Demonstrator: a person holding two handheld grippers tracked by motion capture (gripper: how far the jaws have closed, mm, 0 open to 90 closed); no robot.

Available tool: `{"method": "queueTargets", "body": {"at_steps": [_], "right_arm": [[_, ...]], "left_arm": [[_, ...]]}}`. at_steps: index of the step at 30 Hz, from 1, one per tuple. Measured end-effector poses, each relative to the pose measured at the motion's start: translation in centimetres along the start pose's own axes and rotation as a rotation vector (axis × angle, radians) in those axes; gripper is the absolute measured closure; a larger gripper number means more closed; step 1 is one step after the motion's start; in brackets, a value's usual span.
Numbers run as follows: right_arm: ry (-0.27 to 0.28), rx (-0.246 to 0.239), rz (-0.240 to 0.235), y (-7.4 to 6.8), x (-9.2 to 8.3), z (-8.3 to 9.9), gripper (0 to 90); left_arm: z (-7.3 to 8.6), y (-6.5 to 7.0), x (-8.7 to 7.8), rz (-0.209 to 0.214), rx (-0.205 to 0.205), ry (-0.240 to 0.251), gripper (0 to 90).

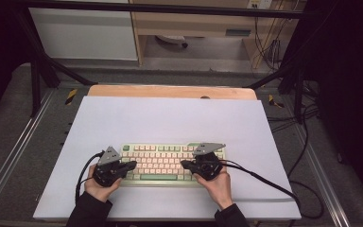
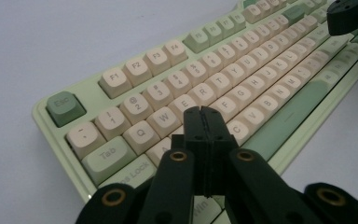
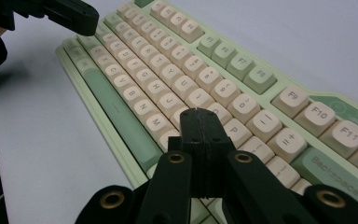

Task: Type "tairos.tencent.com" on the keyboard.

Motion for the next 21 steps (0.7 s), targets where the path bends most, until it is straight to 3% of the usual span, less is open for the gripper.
{"method": "queueTargets", "body": {"at_steps": [11, 21], "right_arm": [[0.01, 0.01, 0.012, 0.4, -1.1, 1.0, 90.0], [0.017, 0.01, 0.011, 0.4, -1.4, 1.1, 90.0]], "left_arm": [[-0.5, 1.9, 1.2, 0.022, 0.027, -0.014, 90.0], [-0.5, 2.7, 2.0, 0.03, 0.048, -0.03, 90.0]]}}
Point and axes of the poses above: each handheld gripper's, and its own axes: x roughly forward along the jaws, z roughly out of its underside, y roughly to its right, the point moved 4 cm from there along x, roughly forward along the jaws, and after that the axes turned 12 degrees about -z, right-handed, at the moved point
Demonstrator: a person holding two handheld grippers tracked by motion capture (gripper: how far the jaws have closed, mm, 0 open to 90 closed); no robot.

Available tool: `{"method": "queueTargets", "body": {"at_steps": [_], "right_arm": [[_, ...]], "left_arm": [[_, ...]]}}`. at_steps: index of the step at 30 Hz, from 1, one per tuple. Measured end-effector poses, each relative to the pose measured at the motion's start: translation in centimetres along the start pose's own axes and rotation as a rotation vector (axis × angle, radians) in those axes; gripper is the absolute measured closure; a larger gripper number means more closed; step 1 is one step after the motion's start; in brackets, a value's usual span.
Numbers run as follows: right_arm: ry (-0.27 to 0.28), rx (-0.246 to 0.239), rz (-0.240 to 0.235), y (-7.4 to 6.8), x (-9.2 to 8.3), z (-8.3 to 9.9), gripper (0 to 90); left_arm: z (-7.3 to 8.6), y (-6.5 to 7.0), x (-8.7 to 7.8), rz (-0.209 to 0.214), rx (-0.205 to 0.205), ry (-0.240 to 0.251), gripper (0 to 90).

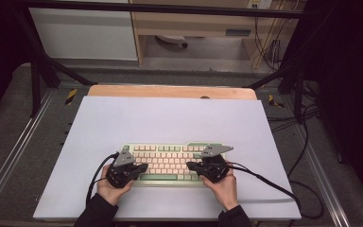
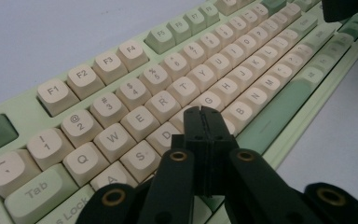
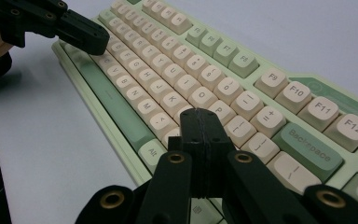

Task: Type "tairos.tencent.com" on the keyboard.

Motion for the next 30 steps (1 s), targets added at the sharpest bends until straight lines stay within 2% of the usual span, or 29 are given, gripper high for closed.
{"method": "queueTargets", "body": {"at_steps": [7, 19, 24, 30], "right_arm": [[0.004, 0.002, 0.001, 0.0, -0.2, 0.0, 90.0], [0.004, 0.002, -0.002, 0.0, -0.1, 0.1, 90.0], [0.001, 0.002, -0.006, 0.0, 0.0, 0.2, 90.0], [0.004, 0.002, -0.006, 0.0, 0.0, 0.2, 90.0]], "left_arm": [[0.2, 0.4, 0.4, 0.001, 0.02, -0.012, 90.0], [0.4, 0.5, 0.6, 0.0, 0.031, -0.016, 90.0], [0.2, 0.4, 0.2, 0.0, 0.026, 0.0, 90.0], [-0.1, -0.3, -0.4, -0.012, 0.007, 0.015, 90.0]]}}
Point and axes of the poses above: each handheld gripper's, and its own axes: x roughly forward along the jaws, z roughly out of its underside, y roughly to its right, the point moved 4 cm from there along x, roughly forward along the jaws, and after that the axes turned 12 degrees about -z, right-handed, at the moved point
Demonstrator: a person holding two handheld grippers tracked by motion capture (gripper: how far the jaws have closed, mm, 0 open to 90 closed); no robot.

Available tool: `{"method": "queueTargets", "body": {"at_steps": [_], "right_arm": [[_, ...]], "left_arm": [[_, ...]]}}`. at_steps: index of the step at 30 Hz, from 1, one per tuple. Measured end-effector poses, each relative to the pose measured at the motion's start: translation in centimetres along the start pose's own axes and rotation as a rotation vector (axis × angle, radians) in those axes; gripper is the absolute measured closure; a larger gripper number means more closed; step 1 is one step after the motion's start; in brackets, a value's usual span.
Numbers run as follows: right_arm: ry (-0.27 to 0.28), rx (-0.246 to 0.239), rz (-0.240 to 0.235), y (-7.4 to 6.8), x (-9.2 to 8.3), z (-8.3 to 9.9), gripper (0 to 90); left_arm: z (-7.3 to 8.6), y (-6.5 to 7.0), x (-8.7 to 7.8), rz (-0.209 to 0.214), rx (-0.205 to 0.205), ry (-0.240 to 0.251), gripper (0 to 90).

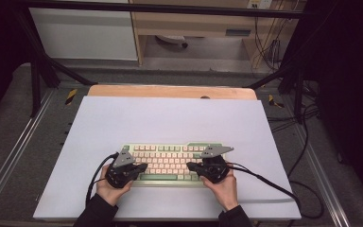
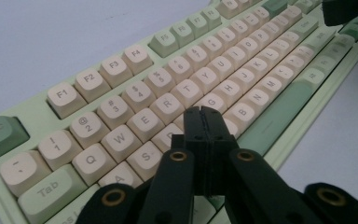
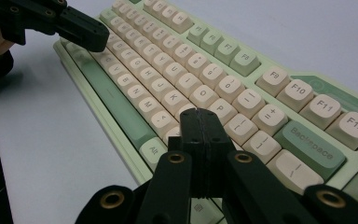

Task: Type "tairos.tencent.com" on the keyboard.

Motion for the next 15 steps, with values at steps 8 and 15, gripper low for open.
{"method": "queueTargets", "body": {"at_steps": [8, 15], "right_arm": [[0.001, -0.001, 0.003, 0.03, -0.09, -0.05, 90.0], [0.002, -0.003, 0.003, 0.04, -0.16, -0.1, 90.0]], "left_arm": [[-0.55, -0.51, -0.23, -0.017, -0.001, 0.003, 90.0], [-0.98, -0.66, 0.15, -0.025, -0.008, -0.002, 90.0]]}}
Point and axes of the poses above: each handheld gripper's, and its own axes: x roughly forward along the jaws, z roughly out of its underside, y roughly to its right, the point moved 4 cm from there along x, roughly forward along the jaws, and after that the axes turned 12 degrees about -z, right-handed, at the moved point
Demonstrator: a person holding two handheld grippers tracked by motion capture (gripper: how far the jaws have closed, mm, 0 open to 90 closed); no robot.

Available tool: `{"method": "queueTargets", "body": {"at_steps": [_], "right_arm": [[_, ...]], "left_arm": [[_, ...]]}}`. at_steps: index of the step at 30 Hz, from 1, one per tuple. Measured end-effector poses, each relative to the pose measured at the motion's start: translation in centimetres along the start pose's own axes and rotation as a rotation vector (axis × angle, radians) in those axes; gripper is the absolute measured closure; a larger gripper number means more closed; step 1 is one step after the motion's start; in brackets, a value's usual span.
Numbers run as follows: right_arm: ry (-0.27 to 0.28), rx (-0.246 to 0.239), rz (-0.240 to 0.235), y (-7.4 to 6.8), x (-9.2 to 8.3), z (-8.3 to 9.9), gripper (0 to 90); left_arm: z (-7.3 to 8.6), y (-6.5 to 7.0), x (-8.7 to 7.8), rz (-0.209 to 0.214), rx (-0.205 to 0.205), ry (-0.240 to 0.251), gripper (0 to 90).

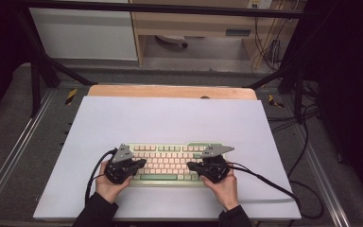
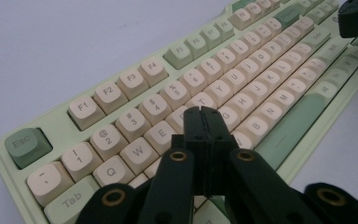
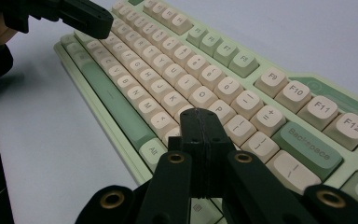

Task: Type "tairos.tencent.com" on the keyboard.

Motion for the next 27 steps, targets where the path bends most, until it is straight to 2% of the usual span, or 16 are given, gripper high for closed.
{"method": "queueTargets", "body": {"at_steps": [10, 27], "right_arm": [[0.002, -0.002, 0.001, 0.0, -0.2, -0.1, 90.0], [0.001, 0.004, 0.001, 0.0, -0.2, 0.0, 90.0]], "left_arm": [[-0.5, -0.6, 1.0, -0.022, -0.012, -0.012, 90.0], [0.1, -1.1, 2.2, -0.048, -0.023, -0.032, 90.0]]}}
Point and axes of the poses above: each handheld gripper's, and its own axes: x roughly forward along the jaws, z roughly out of its underside, y roughly to its right, the point moved 4 cm from there along x, roughly forward along the jaws, and after that the axes turned 12 degrees about -z, right-handed, at the moved point
